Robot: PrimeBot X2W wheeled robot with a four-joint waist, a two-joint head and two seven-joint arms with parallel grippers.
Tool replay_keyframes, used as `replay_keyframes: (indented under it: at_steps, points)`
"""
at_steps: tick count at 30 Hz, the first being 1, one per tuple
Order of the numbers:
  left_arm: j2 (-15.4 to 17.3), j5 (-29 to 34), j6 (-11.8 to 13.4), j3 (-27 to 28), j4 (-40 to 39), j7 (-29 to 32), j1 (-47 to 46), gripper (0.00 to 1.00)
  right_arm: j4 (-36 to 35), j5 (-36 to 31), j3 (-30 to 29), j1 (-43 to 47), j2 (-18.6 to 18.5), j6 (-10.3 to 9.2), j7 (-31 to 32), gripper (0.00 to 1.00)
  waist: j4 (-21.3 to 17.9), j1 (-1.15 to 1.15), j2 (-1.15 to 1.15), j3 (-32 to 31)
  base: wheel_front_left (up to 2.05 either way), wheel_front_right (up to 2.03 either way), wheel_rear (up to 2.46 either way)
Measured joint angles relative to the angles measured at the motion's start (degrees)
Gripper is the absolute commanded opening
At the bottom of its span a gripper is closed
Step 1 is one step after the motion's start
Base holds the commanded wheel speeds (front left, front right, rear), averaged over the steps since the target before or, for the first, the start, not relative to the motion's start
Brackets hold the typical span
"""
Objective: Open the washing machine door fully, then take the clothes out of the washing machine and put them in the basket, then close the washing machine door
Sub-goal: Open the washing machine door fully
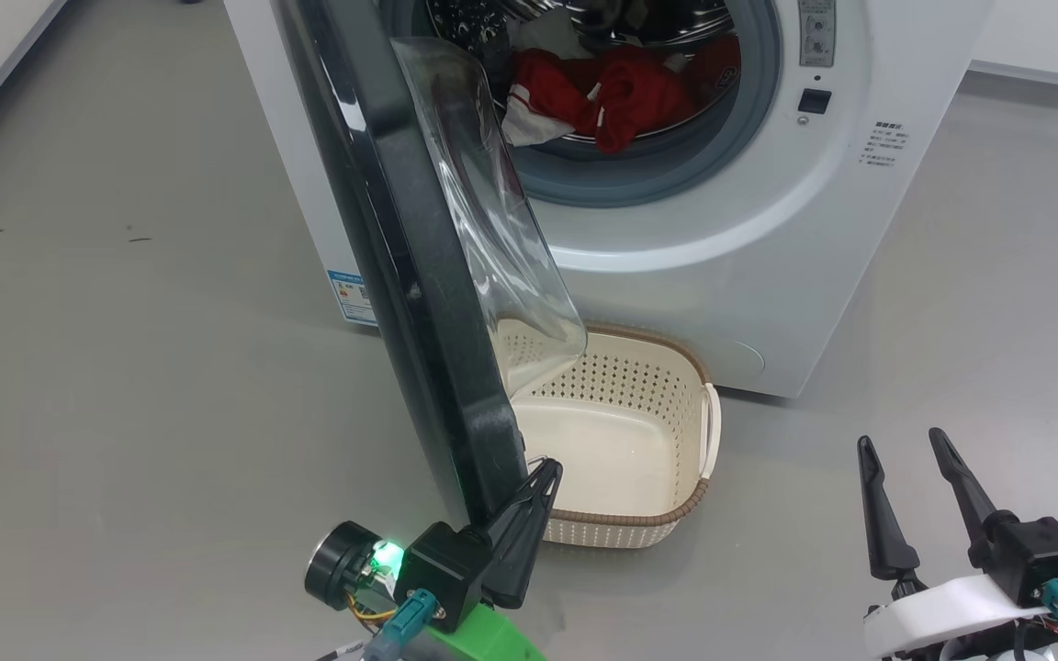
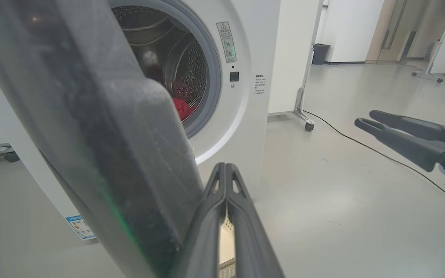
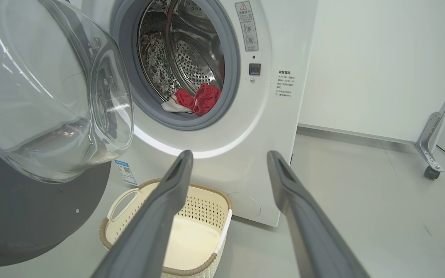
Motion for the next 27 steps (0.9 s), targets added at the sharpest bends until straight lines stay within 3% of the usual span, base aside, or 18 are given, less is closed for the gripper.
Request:
replay_keyframes:
  at_steps: [15,27]
  points:
    - [-0.1,-0.91,0.21,-0.66,0.27,-0.59,-0.02,0.0,-0.3,-0.44,-1.93,0.01,0.2,0.18,0.0,1.0,2.31,0.0,0.0,0.68,0.0,0.0,0.0]
    - [-0.15,-0.93,0.22,-1.72,0.97,-1.34,-0.02,0.0,-0.32,-0.58,-2.76,0.08,0.21,0.63,0.0,1.0,6.3,0.0,0.0,0.91,0.0,0.0,0.0]
